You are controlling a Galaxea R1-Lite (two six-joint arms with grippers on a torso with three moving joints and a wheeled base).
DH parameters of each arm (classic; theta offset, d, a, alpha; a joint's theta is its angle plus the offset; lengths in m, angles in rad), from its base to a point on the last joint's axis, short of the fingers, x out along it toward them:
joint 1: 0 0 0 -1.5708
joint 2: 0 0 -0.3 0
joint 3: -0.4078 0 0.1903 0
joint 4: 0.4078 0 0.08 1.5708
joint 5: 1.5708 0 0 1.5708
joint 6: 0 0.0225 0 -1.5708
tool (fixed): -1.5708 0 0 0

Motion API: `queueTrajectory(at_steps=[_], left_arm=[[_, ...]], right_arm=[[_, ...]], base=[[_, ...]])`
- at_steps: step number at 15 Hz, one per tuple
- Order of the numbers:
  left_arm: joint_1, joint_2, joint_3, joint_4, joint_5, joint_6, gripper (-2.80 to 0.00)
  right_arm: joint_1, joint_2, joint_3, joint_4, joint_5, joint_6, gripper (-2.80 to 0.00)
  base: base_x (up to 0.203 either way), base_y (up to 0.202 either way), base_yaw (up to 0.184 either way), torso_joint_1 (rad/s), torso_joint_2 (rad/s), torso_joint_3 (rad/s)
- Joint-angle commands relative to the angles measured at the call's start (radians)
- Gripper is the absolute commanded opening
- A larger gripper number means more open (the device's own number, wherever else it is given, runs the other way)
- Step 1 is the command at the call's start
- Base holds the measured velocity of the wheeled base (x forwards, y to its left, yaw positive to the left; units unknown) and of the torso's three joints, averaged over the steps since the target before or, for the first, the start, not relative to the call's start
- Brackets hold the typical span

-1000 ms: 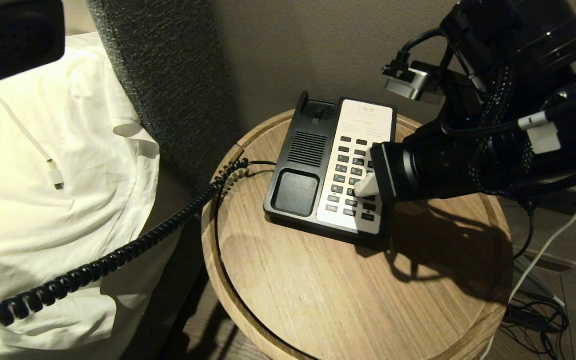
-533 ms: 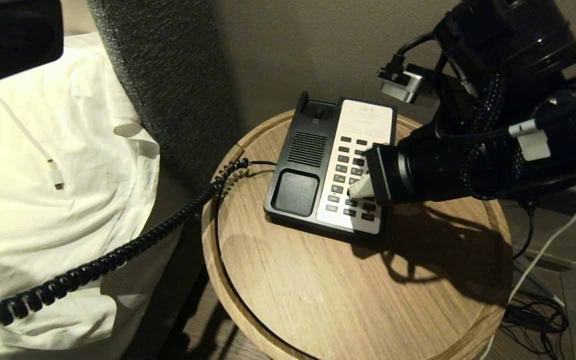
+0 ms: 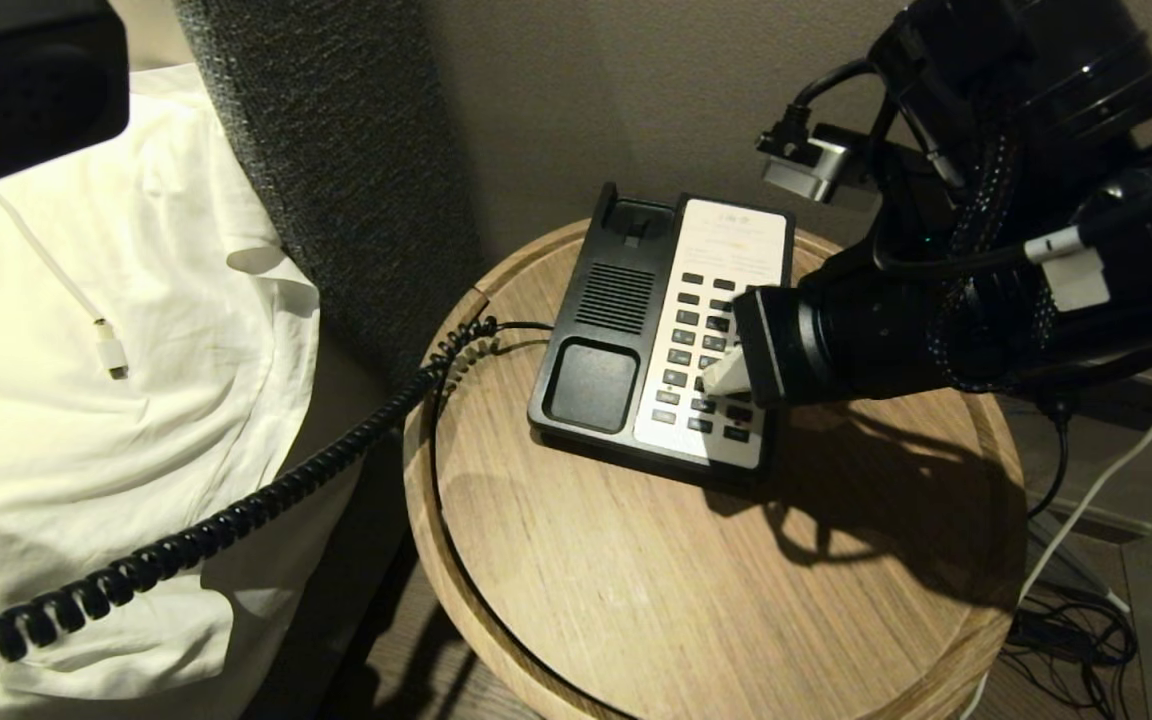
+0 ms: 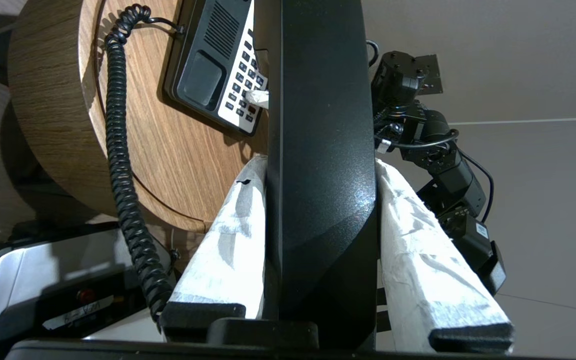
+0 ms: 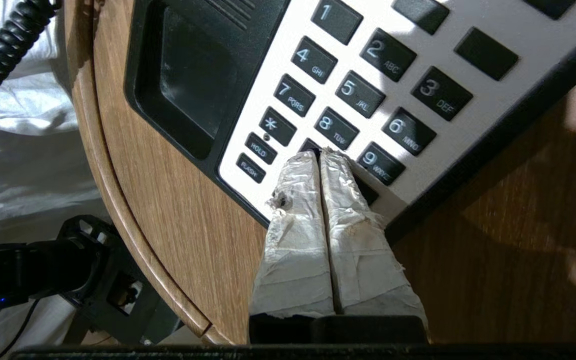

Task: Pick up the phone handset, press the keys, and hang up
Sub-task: Dial the number

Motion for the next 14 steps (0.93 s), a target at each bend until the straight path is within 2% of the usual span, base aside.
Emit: queueTrajectory(at_steps=[1, 4, 14], left_arm=[[0.0, 0.003, -0.001, 0.004, 0.001, -0.006, -2.8], [-0.001, 0.006, -0.003, 0.004, 0.001, -0.006, -2.8], [0.01, -0.005, 0.028, 0.003, -0.001, -0.005, -2.8]], right_arm=[[0.023, -0.027, -0.013, 0.005, 0.005, 0.005, -2.8], [0.035, -0.043, -0.007, 0.024, 0.029, 0.025, -2.8], [0.03, -0.045, 0.036, 0.07, 0.012, 0.017, -2.8]], base=[[0.0, 0.0, 0.0, 0.0, 0.0, 0.0], [0.0, 0.0, 0.0, 0.0, 0.0, 0.0], [0.0, 0.0, 0.0, 0.0, 0.0, 0.0]])
